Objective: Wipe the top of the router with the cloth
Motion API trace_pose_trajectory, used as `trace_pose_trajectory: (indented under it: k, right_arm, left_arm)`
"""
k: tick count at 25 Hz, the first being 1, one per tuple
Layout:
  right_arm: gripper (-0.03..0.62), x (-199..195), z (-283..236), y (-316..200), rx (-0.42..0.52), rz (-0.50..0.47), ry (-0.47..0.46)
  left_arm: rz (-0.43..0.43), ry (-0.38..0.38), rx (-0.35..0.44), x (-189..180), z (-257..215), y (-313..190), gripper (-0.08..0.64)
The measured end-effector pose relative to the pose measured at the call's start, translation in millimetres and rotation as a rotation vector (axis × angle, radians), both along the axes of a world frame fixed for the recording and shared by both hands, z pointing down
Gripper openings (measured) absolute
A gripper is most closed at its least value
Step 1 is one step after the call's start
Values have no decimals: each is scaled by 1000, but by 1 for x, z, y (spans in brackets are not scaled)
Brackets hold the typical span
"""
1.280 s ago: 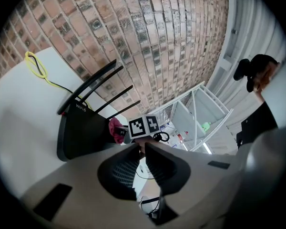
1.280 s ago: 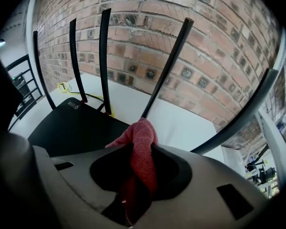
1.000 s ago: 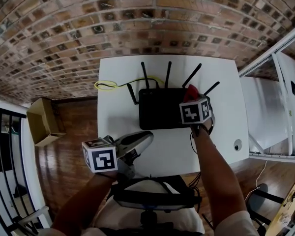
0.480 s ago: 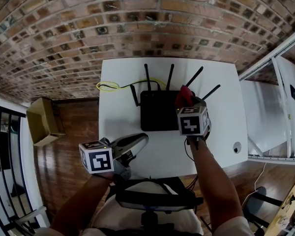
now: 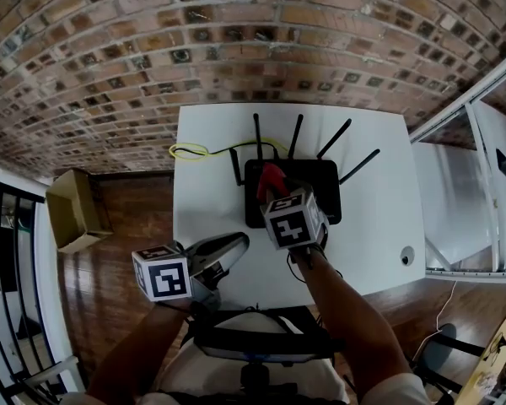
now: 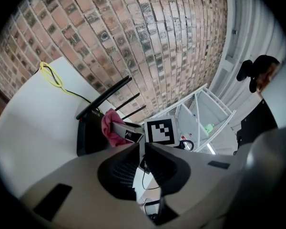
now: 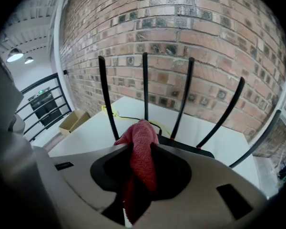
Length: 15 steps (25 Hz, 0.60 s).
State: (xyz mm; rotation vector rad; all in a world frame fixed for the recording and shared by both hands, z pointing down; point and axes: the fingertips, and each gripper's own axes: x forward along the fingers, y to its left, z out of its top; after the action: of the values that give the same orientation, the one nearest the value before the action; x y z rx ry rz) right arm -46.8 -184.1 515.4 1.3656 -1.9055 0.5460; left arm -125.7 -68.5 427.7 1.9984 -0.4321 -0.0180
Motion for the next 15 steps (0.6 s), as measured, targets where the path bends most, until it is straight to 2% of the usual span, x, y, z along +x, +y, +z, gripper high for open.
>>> trace_pose_trajectory:
  k: [3,6,9,15]
  right_arm:
    - [124,-26,1,3,-26,-41,-35]
    - [124,-46,13,9,-66,-84,-26]
    - [124,-54,35,20,-130,-115,4]
    - [126,-54,41,23,-144,-143,16]
  left_arm:
    - [-15,5,10,-6,-3,-2,44]
    - [-23,-3,-3,-12,-1,-1,43]
    - [-31,6,3,-15,0,0,43]
    - [-33,13,6,-16,1,0,43]
